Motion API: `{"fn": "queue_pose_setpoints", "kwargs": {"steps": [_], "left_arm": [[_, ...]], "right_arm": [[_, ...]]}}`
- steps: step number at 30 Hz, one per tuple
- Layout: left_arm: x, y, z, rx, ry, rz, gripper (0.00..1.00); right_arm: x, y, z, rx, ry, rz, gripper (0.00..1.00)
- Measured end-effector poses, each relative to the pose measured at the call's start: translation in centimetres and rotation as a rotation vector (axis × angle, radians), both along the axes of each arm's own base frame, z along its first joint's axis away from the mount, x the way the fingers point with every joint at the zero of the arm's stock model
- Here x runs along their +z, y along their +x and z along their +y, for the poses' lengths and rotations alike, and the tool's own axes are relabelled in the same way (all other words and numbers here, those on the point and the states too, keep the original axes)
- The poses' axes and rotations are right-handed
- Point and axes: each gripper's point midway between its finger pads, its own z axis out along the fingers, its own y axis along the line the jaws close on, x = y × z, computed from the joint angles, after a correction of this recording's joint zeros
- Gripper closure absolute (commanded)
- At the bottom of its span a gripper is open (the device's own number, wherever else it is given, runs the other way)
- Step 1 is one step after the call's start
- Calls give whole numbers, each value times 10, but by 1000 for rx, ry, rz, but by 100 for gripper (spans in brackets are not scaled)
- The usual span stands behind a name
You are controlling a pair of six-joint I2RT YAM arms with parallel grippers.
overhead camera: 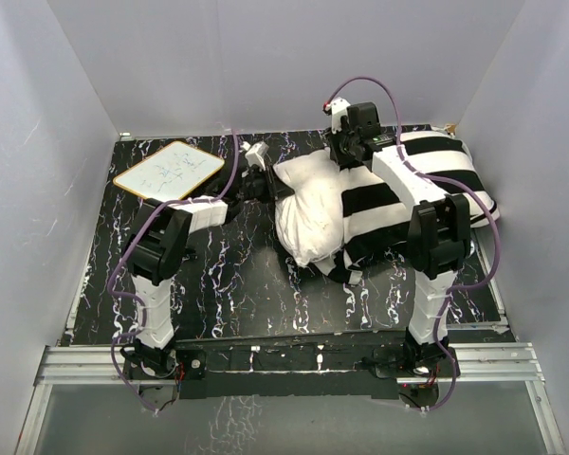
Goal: Put the pillow into the pillowcase
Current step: Stuff the pillow into the pillowcase.
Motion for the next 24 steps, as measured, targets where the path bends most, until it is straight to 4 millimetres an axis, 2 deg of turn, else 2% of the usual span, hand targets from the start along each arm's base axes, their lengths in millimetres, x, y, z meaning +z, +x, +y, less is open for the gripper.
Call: {"fn": "queue_pose_setpoints", "kwargs": {"steps": [3, 8, 12, 14, 19, 21, 24], "left_arm": [[1, -9, -11, -74, 25, -88, 99], [-2, -35, -33, -210, 58, -223, 99], [9, -49, -53, -282, 33, -307, 100], [22, -50, -59, -287, -7, -383, 100], [33, -67, -52, -272, -120, -525, 100], [36, -78, -48, -268, -162, -559, 100], [47, -89, -47, -256, -217, -600, 100]], "right_arm": [[0, -2, -1, 15, -24, -3, 92], [13, -21, 12, 161, 21, 12, 92], [32, -42, 47, 298, 121, 57, 92], [42, -57, 76, 374, 164, 76, 92], [45, -109, 142, 530, 241, 158, 92], [48, -129, 154, 563, 263, 174, 92], [67, -153, 153, 583, 328, 171, 92]]}}
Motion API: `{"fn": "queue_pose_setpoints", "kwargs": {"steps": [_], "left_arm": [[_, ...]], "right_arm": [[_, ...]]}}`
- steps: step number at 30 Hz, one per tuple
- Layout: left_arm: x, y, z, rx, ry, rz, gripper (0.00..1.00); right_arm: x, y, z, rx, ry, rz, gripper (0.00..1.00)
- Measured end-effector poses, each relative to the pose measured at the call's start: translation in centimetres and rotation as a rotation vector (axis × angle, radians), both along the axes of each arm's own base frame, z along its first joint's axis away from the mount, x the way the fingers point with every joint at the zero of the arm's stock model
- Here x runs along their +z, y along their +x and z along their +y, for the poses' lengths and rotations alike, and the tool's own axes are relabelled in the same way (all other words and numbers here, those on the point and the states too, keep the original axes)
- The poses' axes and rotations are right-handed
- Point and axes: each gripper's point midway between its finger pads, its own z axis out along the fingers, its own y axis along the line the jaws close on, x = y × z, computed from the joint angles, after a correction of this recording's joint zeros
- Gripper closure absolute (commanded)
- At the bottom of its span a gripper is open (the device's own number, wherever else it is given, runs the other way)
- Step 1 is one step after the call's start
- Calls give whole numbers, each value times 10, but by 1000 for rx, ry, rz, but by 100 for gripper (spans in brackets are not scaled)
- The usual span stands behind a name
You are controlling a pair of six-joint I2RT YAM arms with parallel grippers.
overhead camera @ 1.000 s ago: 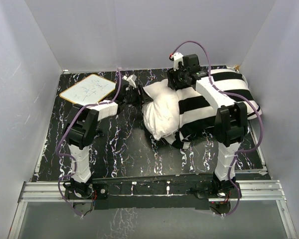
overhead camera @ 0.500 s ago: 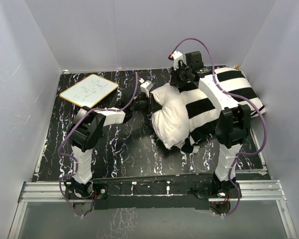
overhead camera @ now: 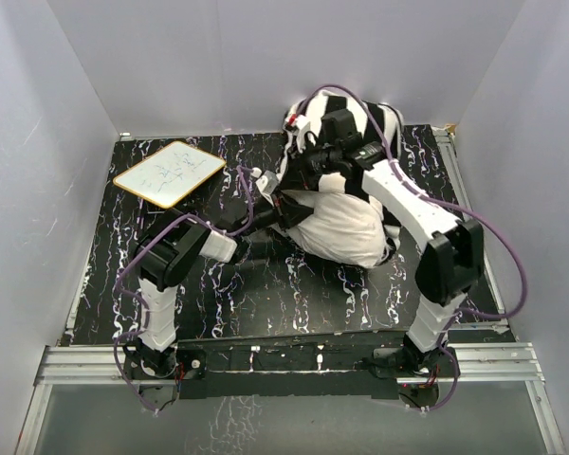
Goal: Put the pillow into the pillowcase
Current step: Stuff the pillow into the pillowcase.
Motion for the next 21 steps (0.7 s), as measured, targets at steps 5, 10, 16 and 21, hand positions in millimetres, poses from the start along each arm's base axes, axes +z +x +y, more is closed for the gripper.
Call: {"fn": "queue_pose_setpoints", "kwargs": {"steps": [5, 10, 16, 21], "left_arm": [[17, -3, -3, 94, -88, 0, 100], [-1, 14, 22, 320, -108, 136, 83], [-26, 6, 49, 434, -42, 241, 33], [-24, -25, 85, 445, -6, 251, 25]], "right_arm": [[33, -26, -14, -16, 53, -60, 92], [-8, -22, -33, -67, -27, -57, 92], [-49, -29, -38, 15, -102, -66, 54], [-12, -54, -34, 188, -70, -91, 11]]}}
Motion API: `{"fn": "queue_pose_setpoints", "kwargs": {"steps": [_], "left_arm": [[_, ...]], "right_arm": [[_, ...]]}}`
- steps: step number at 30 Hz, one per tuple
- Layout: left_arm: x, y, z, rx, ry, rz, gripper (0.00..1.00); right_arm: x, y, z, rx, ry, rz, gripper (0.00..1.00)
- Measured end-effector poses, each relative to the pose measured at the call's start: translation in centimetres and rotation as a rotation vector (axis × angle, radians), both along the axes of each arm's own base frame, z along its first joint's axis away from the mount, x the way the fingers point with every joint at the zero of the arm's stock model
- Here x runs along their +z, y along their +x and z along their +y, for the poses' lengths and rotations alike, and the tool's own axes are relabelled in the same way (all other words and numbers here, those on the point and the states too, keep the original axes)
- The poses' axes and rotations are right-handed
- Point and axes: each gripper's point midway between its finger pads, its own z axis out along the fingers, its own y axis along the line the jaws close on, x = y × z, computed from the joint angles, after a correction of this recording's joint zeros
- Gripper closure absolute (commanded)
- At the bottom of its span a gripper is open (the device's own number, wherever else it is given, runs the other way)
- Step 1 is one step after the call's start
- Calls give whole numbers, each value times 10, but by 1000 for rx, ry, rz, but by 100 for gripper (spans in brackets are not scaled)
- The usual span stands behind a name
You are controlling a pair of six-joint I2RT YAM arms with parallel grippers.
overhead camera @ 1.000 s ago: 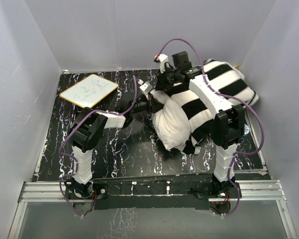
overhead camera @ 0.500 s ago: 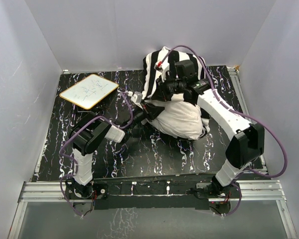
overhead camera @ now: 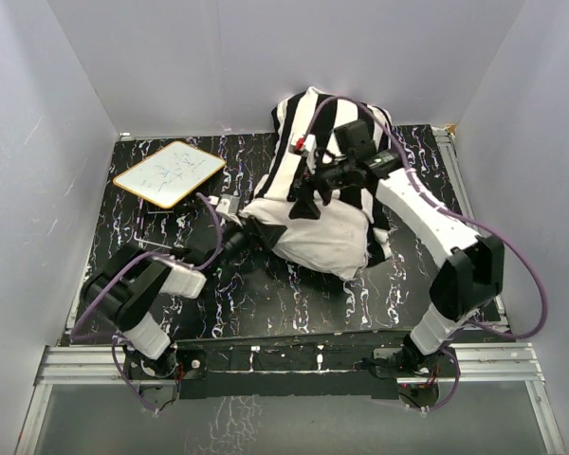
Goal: Put the pillow into the pillowcase
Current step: Stuff the pillow into the pillowcase.
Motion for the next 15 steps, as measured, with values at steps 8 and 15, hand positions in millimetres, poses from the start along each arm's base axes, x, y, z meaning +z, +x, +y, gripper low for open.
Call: {"fn": "queue_pose_setpoints", "kwargs": {"steps": [8, 15], "left_arm": [[41, -58, 23, -170, 105, 1, 24], [64, -107, 29, -280, 247, -60, 21]], "right_arm": [[103, -3, -102, -145, 179, -257, 4], [22, -2, -204, -461, 46, -200, 1]]}}
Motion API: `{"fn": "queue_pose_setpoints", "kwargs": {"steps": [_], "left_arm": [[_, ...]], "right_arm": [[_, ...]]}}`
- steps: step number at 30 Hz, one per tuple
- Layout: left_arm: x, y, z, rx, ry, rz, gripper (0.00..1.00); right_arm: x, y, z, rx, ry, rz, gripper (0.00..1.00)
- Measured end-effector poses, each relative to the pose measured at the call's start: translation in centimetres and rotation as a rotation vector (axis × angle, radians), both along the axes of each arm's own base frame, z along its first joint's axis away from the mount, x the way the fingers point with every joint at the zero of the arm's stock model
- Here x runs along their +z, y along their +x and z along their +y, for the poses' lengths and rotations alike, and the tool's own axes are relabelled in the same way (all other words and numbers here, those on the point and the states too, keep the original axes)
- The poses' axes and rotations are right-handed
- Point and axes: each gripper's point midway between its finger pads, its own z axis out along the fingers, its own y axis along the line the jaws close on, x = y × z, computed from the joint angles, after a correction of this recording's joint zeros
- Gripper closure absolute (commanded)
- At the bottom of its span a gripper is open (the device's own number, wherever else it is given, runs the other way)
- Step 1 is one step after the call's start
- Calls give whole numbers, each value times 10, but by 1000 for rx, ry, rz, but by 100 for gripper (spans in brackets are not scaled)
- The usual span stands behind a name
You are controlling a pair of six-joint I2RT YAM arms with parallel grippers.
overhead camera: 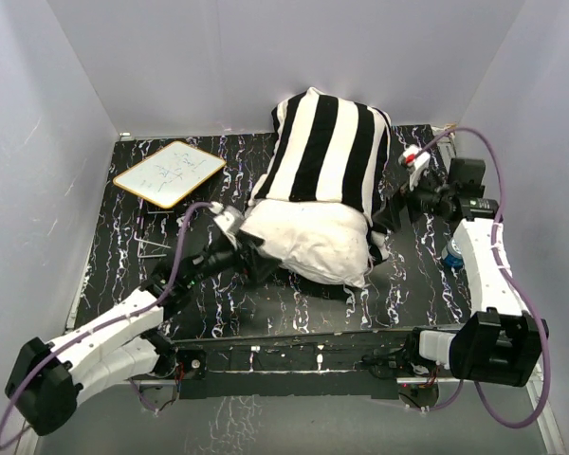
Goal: Put the pillow into the pillowcase
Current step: Stuff the pillow into the pillowcase.
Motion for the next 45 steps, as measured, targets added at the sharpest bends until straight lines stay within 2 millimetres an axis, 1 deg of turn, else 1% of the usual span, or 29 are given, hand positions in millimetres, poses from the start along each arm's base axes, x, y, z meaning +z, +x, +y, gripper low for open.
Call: {"fn": "queue_pose_setpoints", "kwargs": {"steps": [1, 2, 3, 5, 7, 8, 10, 14, 16, 17, 18, 19, 20, 21, 22, 23, 24, 25, 27, 28, 31, 34, 37, 40, 42, 43, 45], "left_arm": [[3, -11, -9, -37, 24, -34, 20], [5, -27, -24, -98, 58, -80, 19], [4, -40, -35, -144, 85, -111, 17], [-1, -70, -65, -262, 182, -232, 10], [-14, -88, -92, -356, 299, -382, 8], [-21, -92, -103, -394, 359, -459, 7], [-37, -83, -122, -428, 484, -585, 4], [-61, -35, -166, -437, 723, -852, 3], [-78, -15, -177, -455, 826, -946, 4], [-87, -5, -179, -464, 870, -973, 4], [-94, 3, -179, -467, 899, -989, 6], [-100, 14, -178, -466, 929, -1005, 10], [-104, 25, -177, -459, 953, -1012, 16], [-107, 37, -175, -447, 967, -1011, 24], [-106, 48, -174, -433, 971, -1008, 34], [-103, 56, -175, -421, 962, -1001, 50], [-99, 65, -176, -403, 945, -990, 72], [-94, 74, -178, -386, 922, -974, 82], [-82, 91, -180, -347, 866, -936, 93], [-78, 97, -180, -333, 840, -916, 96], [-66, 114, -184, -294, 779, -863, 99], [-54, 129, -187, -244, 731, -813, 100], [-43, 151, -183, -171, 694, -747, 100], [-40, 178, -172, -98, 692, -655, 100], [-39, 199, -163, -47, 687, -591, 100], [-36, 209, -164, -19, 680, -569, 100], [-35, 220, -172, 16, 664, -522, 100]], "right_arm": [[-25, -2, -10, -31, -28, 45, 1], [-45, -5, -18, -54, -49, 87, 1], [-63, -9, -26, -73, -70, 121, 1], [-90, -15, -38, -97, -97, 174, 1], [-108, -17, -48, -102, -114, 209, 2], [-114, -17, -51, -95, -118, 215, 2], [-122, -14, -49, -62, -105, 206, 1], [-142, -8, -40, -26, -59, 190, 2], [-152, -2, -36, -21, -44, 197, 7], [-157, 2, -33, -14, -40, 200, 12], [-161, 6, -31, -10, -38, 201, 19], [-166, 10, -28, -4, -36, 202, 32], [-171, 13, -24, 4, -33, 209, 51], [-176, 15, -21, 13, -27, 216, 63], [-179, 16, -17, 25, -19, 221, 73], [-181, 14, -11, 44, 3, 239, 81], [-181, 14, -8, 61, 16, 239, 86], [-178, 14, -4, 80, 32, 238, 90], [-167, 15, 3, 129, 60, 219, 92], [-159, 16, 6, 157, 72, 206, 92], [-132, 13, 16, 273, 74, 148, 92], [-102, 7, 33, 441, 40, 60, 92], [-86, -2, 53, 546, 3, -2, 92], [-76, -21, 78, 633, -26, -30, 92], [-62, -28, 87, 653, -30, -56, 92], [-55, -33, 95, 675, -39, -77, 92], [-45, -38, 107, 705, -76, -113, 92]]}}
